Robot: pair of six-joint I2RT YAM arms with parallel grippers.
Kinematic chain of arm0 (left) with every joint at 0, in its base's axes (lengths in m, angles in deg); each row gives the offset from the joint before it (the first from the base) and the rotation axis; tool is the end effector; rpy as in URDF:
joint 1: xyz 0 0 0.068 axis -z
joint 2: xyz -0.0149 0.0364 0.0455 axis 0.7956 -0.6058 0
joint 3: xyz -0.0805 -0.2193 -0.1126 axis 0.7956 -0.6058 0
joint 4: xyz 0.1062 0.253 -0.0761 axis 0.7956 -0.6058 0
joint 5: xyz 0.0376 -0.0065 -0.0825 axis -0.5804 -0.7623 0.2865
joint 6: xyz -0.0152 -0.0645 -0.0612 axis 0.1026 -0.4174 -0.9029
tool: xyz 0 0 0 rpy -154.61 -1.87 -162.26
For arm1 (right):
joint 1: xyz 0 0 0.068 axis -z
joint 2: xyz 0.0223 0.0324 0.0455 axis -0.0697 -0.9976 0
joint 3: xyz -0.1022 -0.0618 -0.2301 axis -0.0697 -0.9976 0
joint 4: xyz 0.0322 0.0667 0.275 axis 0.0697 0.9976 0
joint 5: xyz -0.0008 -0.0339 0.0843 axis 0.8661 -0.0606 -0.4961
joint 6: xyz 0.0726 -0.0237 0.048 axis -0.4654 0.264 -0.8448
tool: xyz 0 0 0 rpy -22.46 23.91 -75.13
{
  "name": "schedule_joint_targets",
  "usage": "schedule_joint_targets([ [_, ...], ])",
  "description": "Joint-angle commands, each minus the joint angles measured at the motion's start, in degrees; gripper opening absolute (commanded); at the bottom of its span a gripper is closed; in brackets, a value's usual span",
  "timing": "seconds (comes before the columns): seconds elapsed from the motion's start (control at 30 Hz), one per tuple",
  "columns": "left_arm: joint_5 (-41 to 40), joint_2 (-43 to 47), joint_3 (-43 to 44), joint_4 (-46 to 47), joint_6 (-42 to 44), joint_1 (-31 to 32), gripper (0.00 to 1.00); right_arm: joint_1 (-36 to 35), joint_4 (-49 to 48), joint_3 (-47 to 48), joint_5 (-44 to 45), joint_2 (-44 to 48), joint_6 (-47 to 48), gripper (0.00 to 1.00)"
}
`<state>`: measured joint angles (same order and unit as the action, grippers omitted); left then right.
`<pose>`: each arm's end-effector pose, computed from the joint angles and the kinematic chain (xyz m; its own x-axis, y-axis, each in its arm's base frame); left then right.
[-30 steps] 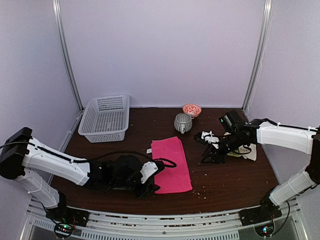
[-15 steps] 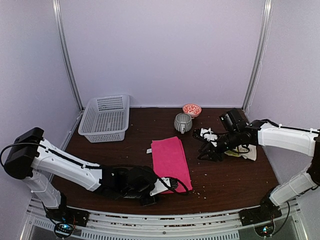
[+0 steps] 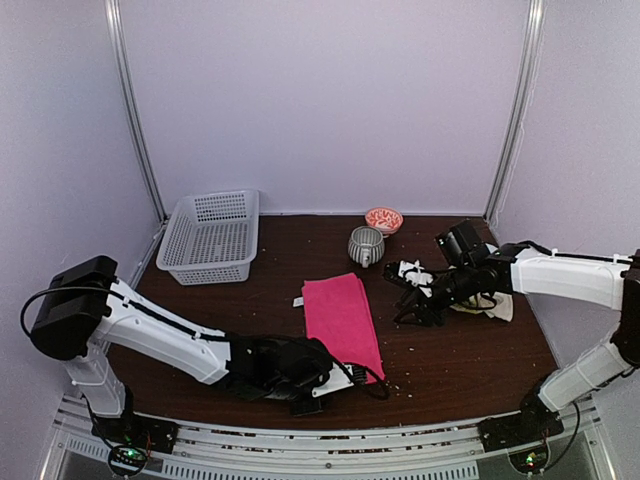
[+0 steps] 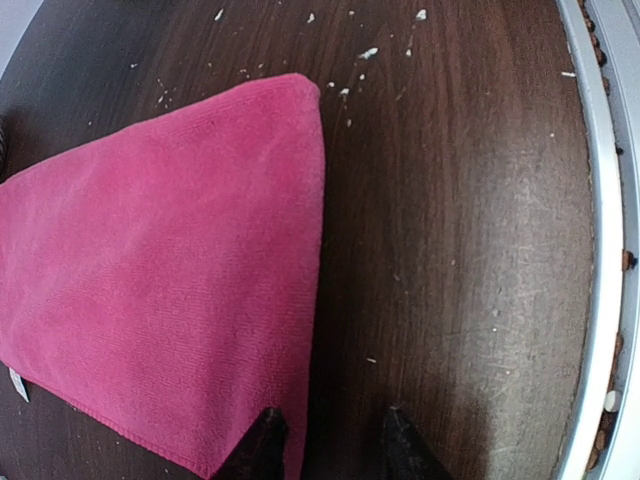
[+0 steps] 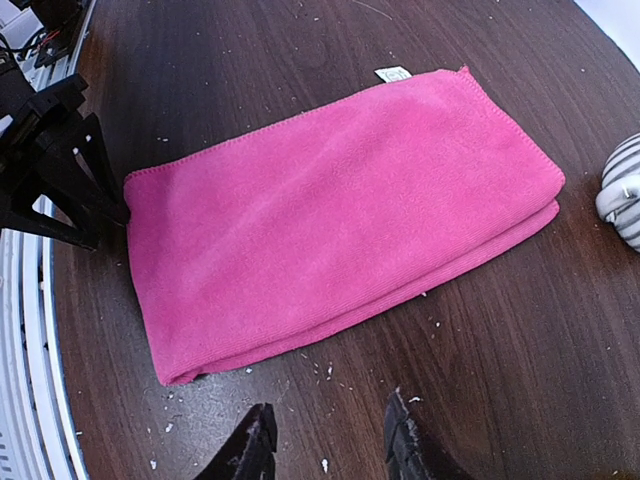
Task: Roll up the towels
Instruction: Roll the towel at the center of the board.
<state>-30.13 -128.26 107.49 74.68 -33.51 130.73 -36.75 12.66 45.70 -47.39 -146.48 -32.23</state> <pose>0.0942 -0.3725 0.0712 -0.1006 0.7981 -0.5940 0.9476 0.2589 0.1874 0.2478 0.2131 0.1681 -0.2089 -0.6349 -0.7438 -0.9712 0.2240 0.0816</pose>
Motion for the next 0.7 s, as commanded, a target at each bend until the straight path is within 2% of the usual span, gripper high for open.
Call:
schedule_joint_targets([
  [0.0,-1.2,-1.1,1.5,0.4,-1.0,-0.7,0.34,0.1,0.4,0.9,-1.0,-1.2,0.1,0.38],
  [0.2,0.8,1.3,0.4,3.0,2.4,-0.7,0.31,0.1,0.3,0.3,-1.0,-2.1,0.5,0.38],
  [0.3,0.6,4.6,-0.9,5.6,3.2,-1.1,0.33,0.1,0.5,0.4,-1.1,-2.7,0.7,0.38],
  [0.43,1.1,1.8,1.1,1.4,3.5,-3.2,0.37,0.1,0.6,0.9,-1.1,-3.6,0.9,0.38],
  [0.67,4.1,-1.3,2.0,-0.7,3.6,-4.7,0.36,0.1,0.6,0.8,-3.4,-5.2,0.8,0.38],
])
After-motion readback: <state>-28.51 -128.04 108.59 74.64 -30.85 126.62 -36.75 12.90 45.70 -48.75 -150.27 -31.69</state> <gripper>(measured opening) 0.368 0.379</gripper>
